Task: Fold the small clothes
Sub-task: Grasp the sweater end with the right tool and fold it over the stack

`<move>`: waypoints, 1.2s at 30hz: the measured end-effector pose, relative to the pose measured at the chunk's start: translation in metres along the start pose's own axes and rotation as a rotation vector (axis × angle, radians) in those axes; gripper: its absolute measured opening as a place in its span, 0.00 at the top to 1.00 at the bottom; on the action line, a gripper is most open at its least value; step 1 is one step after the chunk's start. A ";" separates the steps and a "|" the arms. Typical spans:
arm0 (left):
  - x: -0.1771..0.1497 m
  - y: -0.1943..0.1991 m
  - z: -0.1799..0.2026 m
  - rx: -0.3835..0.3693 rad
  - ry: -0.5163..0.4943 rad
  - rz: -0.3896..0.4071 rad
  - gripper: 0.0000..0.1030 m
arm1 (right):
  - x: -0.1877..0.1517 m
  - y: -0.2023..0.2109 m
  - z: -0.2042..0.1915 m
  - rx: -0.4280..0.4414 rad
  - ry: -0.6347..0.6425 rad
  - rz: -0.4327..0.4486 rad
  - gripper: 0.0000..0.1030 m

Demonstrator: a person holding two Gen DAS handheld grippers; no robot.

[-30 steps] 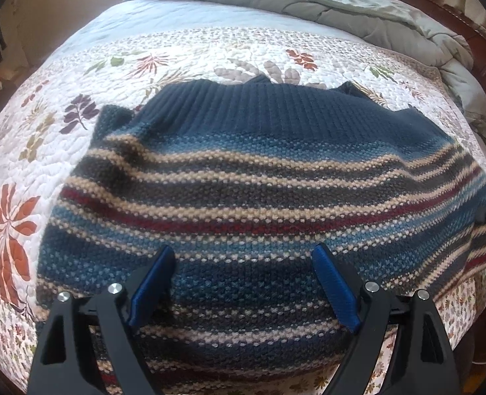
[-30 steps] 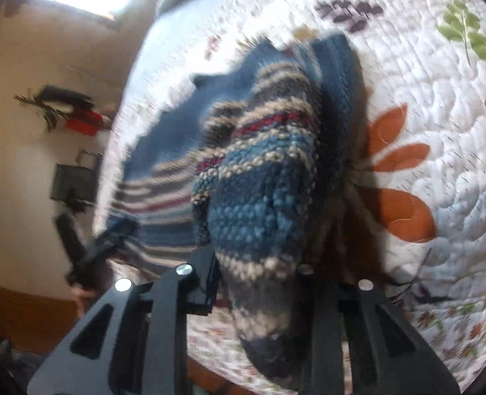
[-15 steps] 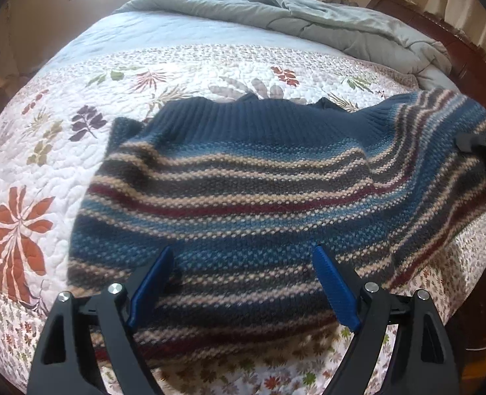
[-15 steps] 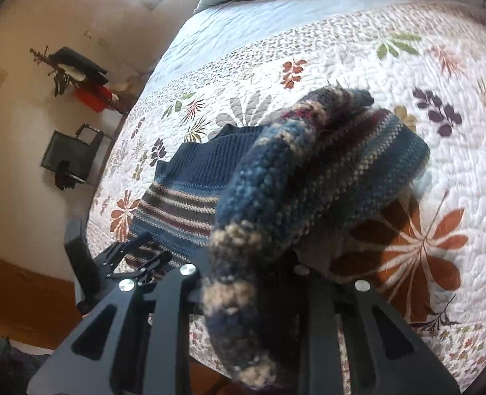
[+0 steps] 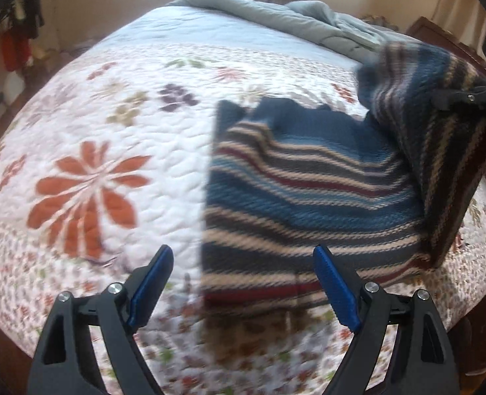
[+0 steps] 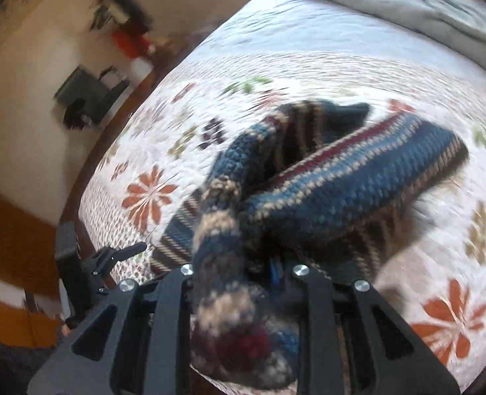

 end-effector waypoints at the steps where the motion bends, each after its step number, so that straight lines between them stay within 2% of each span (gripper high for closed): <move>1: -0.002 0.003 -0.008 0.008 0.014 0.000 0.16 | 0.002 -0.008 -0.011 -0.001 0.023 -0.008 0.80; 8: -0.015 0.010 -0.034 0.017 0.085 -0.009 0.16 | -0.006 -0.060 -0.081 0.039 0.157 -0.065 0.80; 11: -0.019 0.010 -0.045 0.024 0.114 -0.015 0.16 | -0.021 -0.077 -0.099 0.062 0.190 -0.111 0.80; 13: -0.021 0.012 -0.051 0.018 0.135 -0.016 0.16 | -0.029 -0.091 -0.108 0.034 0.220 -0.139 0.72; 15: -0.022 0.013 -0.056 0.009 0.149 -0.018 0.16 | -0.039 -0.099 -0.110 0.063 0.212 -0.182 0.49; 17: -0.021 0.015 -0.063 0.009 0.161 -0.016 0.16 | -0.047 -0.098 -0.112 0.153 0.162 -0.210 0.42; 20: -0.018 0.023 -0.069 0.015 0.172 -0.004 0.16 | -0.049 -0.081 -0.112 0.311 0.058 -0.204 0.41; 22: -0.012 0.028 -0.070 0.016 0.177 0.006 0.16 | -0.054 -0.065 -0.111 0.470 -0.042 -0.226 0.41; 24: -0.003 0.033 -0.069 0.017 0.169 0.021 0.16 | -0.060 -0.051 -0.105 0.566 -0.108 -0.242 0.41; 27: 0.021 0.043 -0.061 0.003 0.155 0.062 0.16 | -0.065 -0.035 -0.088 0.504 -0.096 -0.194 0.41; 30: 0.045 0.038 -0.041 -0.022 0.100 0.058 0.16 | -0.069 -0.018 -0.060 0.370 -0.072 -0.138 0.41; 33: 0.065 0.019 -0.022 -0.081 0.086 0.003 0.16 | -0.073 -0.004 -0.037 0.274 -0.062 -0.094 0.41; 34: 0.072 0.006 -0.015 -0.118 0.092 -0.031 0.16 | -0.074 -0.001 -0.032 0.263 -0.067 -0.088 0.41; 36: 0.078 -0.011 -0.009 -0.144 0.107 -0.083 0.16 | -0.079 0.000 -0.023 0.239 -0.080 -0.082 0.41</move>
Point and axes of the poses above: each gripper's, at about its wrist camera, not at the fingertips, and y roughly against the way its jaws point, z to its right, x to its top, the point moved 10 cm from there along -y, roughly the way its jaws point, and after that the axes turned 7 degrees about -x, right-handed, at the moved point
